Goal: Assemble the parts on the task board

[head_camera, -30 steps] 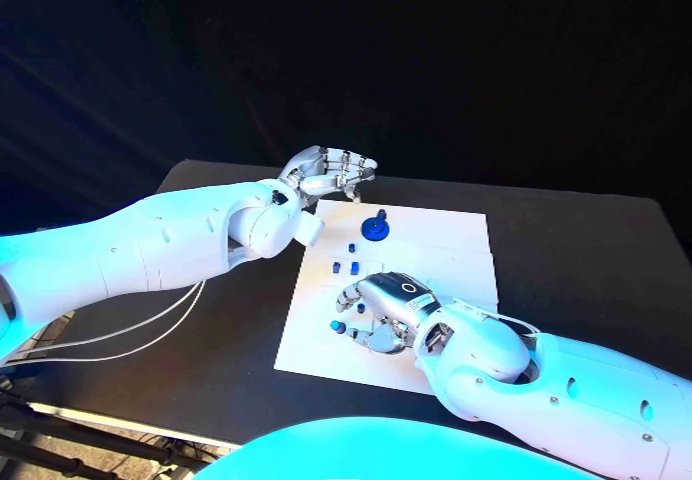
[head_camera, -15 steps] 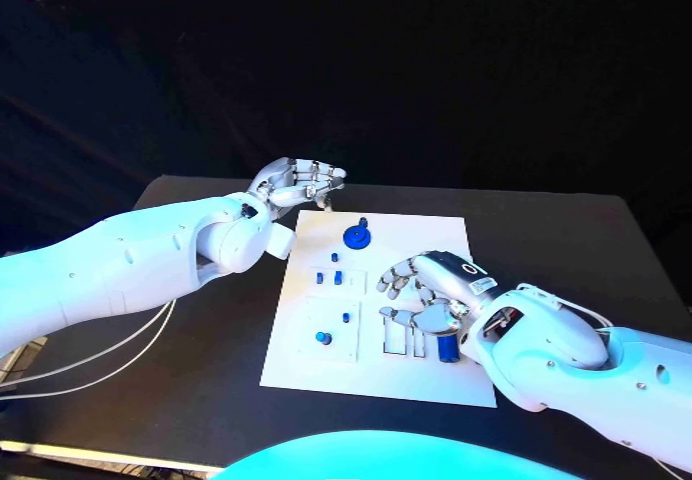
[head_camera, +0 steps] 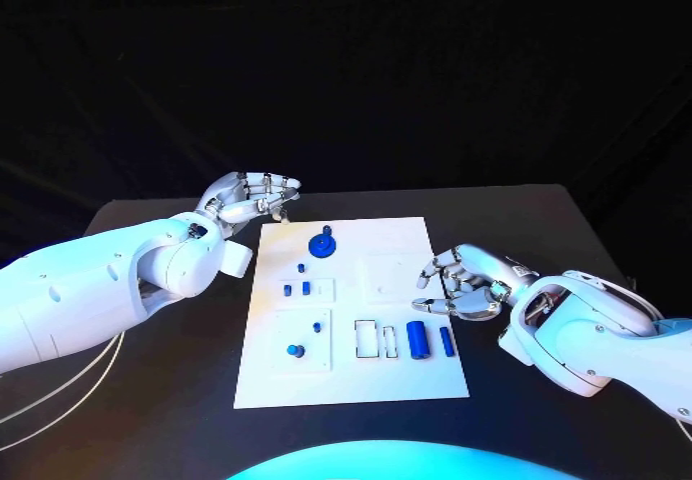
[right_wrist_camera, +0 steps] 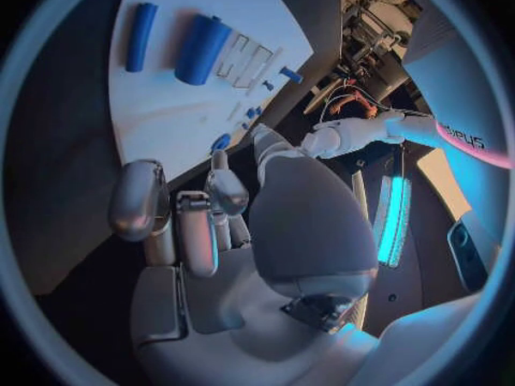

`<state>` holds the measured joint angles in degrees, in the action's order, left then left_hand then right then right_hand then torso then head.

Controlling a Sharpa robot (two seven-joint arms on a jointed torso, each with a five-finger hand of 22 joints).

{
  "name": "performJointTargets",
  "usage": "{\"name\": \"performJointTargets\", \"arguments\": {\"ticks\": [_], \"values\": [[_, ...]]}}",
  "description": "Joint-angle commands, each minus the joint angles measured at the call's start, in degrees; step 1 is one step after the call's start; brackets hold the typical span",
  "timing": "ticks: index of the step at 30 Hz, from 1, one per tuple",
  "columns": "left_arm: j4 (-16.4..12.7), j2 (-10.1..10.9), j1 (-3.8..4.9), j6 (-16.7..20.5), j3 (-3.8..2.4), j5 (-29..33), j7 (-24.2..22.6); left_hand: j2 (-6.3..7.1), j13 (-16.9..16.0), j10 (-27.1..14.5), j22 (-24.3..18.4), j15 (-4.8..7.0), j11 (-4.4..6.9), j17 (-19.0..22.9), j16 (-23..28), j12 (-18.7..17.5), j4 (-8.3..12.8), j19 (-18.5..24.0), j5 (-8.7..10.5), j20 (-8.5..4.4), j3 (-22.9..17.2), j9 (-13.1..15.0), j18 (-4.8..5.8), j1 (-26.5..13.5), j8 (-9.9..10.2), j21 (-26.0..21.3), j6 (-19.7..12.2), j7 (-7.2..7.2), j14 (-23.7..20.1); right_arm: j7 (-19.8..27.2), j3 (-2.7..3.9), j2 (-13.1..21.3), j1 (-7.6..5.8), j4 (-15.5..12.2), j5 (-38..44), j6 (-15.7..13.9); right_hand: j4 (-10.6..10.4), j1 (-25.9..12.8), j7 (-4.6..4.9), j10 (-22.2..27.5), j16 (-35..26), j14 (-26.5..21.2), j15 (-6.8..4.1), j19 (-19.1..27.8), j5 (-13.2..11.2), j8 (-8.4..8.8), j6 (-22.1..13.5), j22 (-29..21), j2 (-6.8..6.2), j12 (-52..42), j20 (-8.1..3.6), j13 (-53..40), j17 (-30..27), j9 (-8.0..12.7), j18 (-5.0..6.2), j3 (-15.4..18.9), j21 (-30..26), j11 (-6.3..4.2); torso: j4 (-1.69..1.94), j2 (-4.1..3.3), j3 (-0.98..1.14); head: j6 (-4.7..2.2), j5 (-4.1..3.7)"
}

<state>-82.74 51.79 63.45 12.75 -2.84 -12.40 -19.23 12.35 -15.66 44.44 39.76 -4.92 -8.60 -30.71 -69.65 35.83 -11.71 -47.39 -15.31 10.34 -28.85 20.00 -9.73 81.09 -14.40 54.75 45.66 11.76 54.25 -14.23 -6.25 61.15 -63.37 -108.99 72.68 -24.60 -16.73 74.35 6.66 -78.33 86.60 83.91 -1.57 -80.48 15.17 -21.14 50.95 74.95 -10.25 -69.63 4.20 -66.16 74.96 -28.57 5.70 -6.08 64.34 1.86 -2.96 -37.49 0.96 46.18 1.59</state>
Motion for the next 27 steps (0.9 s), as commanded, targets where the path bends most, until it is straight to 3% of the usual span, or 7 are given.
{"name": "performJointTargets", "arguments": {"ticks": [1, 5, 9, 19, 24, 27], "values": [[-0.7, 0.3, -0.04, -1.4, 0.05, 1.0, -1.4, 0.32, 0.1, -0.4, 0.0, 0.06, -0.06, 0.1, -0.4, 0.2, -0.2, 0.1, 0.03, 0.20, 0.3, 0.1, -0.74, -0.1, -0.2, -0.3, -0.4, 0.23, -0.5, -4.9, -0.07, 0.9, 0.96, -0.3, -0.6, 4.4, 0.0, 0.7, -0.26, -4.0, 0.9, 4.5, -0.52, -0.8, 0.0, -1.79, 0.1, 2.6, 1.06, -8.4, -0.16, -9.7, 6.6, -0.4, -1.01, 0.9, 1.3, -0.04, -0.05, -0.01, -0.08, 0.04, -1.23], [-1.3, 0.6, -0.07, -1.5, 0.17, 1.1, -1.5, 0.37, 0.1, -0.5, 0.0, 0.06, -0.06, 0.1, -0.4, 0.2, -0.1, 0.1, 0.04, 0.20, 0.3, 0.1, -0.75, -0.1, -0.3, -0.3, -0.4, 0.23, -0.5, -7.9, -0.09, 0.8, 2.06, -0.2, 1.9, 5.2, -0.1, -0.5, -0.39, -6.2, 1.9, 5.0, -0.53, -1.3, 0.0, -2.70, 0.5, 3.7, 1.72, -12.6, -0.18, -14.7, 9.7, -0.1, -1.26, 2.7, 2.7, -0.12, 0.00, 0.00, -0.08, 0.16, -1.63], [-1.5, 0.6, -0.08, -1.2, 0.23, 1.1, -1.2, 0.37, 0.1, -0.5, 0.0, 0.06, -0.06, 0.1, -0.4, 0.2, -0.1, 0.1, 0.04, 0.20, 0.3, 0.1, -0.75, -0.1, -0.3, -0.3, -0.4, 0.23, -0.5, -10.8, -0.10, 0.4, 2.87, 0.0, 3.2, 5.6, -0.2, -6.6, -0.54, -6.7, 2.4, 5.3, -0.56, -1.7, 0.1, -2.87, 0.8, 4.5, 3.37, -13.5, -0.19, -16.0, 11.2, 0.5, -1.45, 6.4, 3.6, -0.20, 0.26, -0.01, -0.22, 0.37, -1.79], [-1.7, 0.6, -0.08, -0.7, 0.26, 0.9, -0.6, 0.64, 0.2, -0.6, 0.0, -0.02, -0.17, 0.1, -0.4, 0.3, -0.2, 0.2, 0.02, 0.25, 0.6, 0.0, -0.74, -0.3, -0.1, -0.5, -1.0, 0.43, -0.6, -13.7, -0.19, -1.4, 4.76, 1.0, 6.1, 6.2, -0.1, -6.2, -0.89, -7.3, 2.6, 5.5, -0.75, -2.1, 0.1, -3.39, 1.8, 5.2, 3.90, -14.3, -0.31, -17.0, 12.0, 0.6, -1.62, 8.0, 4.6, -0.48, 0.31, -0.08, -0.23, 0.21, -1.46], [-1.8, 0.7, -0.08, -0.7, 0.26, 0.9, 0.0, 0.63, 0.2, -0.7, 0.0, -0.02, -0.18, 0.1, -0.4, 0.4, -0.2, 0.2, 0.02, 0.25, 0.6, 0.0, -0.74, -0.3, -0.1, -0.5, -1.0, 0.43, -0.7, -15.0, -0.21, -2.4, 5.41, 1.5, 7.8, 6.7, -0.2, -7.4, -1.18, -7.4, 2.6, 5.5, -0.97, -2.1, 0.1, -3.75, 2.6, 5.3, 4.61, -14.4, -0.49, -17.3, 12.2, 0.7, -1.63, 9.3, 4.6, -0.73, 0.02, -0.08, 0.02, 0.48, -0.96], [-1.8, 0.6, -0.08, -0.6, 0.26, 0.7, 0.4, 0.63, 0.2, -0.7, 0.0, -0.02, -0.18, 0.1, -0.4, 0.4, -0.2, 0.2, 0.02, 0.25, 0.6, 0.0, -0.74, -0.3, -0.1, -0.5, -1.0, 0.43, -0.7, -15.5, -0.23, -3.0, 5.77, 1.7, 8.5, 7.1, -0.2, -7.8, -1.25, -7.4, 2.6, 5.5, -1.01, -2.1, 0.1, -3.85, 2.8, 5.3, 4.76, -14.4, -0.53, -17.3, 12.2, 0.7, -1.62, 9.7, 4.6, -0.79, 0.04, -0.06, -0.09, 0.64, -0.98]]}}
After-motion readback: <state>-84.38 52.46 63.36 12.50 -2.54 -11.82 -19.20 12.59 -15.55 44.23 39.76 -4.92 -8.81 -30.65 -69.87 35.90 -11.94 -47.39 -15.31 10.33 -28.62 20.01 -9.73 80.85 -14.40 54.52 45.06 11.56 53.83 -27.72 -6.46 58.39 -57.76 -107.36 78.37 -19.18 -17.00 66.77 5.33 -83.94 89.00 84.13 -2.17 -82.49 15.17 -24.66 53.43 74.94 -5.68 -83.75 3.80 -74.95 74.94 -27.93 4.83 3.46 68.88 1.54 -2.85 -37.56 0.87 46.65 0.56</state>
